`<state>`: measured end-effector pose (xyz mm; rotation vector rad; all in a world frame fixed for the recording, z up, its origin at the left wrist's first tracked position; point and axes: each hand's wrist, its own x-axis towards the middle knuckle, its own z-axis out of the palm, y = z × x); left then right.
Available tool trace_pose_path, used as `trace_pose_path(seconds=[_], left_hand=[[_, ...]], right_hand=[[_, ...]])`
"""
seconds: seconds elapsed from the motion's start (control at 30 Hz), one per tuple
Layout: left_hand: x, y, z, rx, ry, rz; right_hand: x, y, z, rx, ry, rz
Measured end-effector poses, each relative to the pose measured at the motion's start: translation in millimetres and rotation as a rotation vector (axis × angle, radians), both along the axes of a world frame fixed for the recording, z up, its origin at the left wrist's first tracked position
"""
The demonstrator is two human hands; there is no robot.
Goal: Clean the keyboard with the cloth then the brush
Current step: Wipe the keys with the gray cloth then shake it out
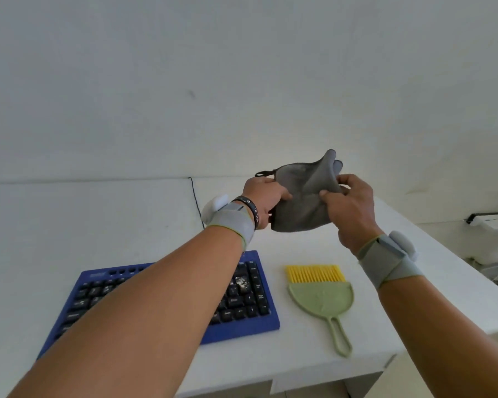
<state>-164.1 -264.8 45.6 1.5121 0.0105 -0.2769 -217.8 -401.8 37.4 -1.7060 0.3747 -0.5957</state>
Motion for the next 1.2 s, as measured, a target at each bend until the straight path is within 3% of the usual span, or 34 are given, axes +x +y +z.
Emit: trace_pose_path(seconds=[0.13, 0.3, 0.5, 0.67, 0.97, 1.1, 1.2], left_hand=[[-2.8, 45.2, 3.2, -0.038, -0.046, 0.049], [-10.1, 94.7, 2.9, 0.067, -0.103, 0.146], [-16.9, 119.6, -2.2, 0.226, -0.206, 0.242], [-19.7, 127.9, 4.6, 0.065, -0.152, 0.234], [-17.8, 135.3, -1.8, 0.112, -0.196, 0.276], [-17.6, 137.1, -3.7, -0.058, -0.150, 0.284], [-21.5, 138.8, 2.2, -0.181, -0.106, 0.243]], right_hand=[[-2.1, 33.2, 4.7, 0.029, 0.013, 0.119], [-6.7, 75.2, 3.7, -0.043, 0.026, 0.156], [-18.5, 112.5, -1.4, -0.348, -0.068, 0.129], [-25.4, 136.3, -4.9, -0.450, -0.102, 0.283], [-25.7, 129.2, -5.6, -0.122, -0.076, 0.562], [-18.9, 120.8, -8.1, -0.168, -0.045, 0.316], [-17.4, 113.3, -7.9, -0.052, 0.108, 0.448]])
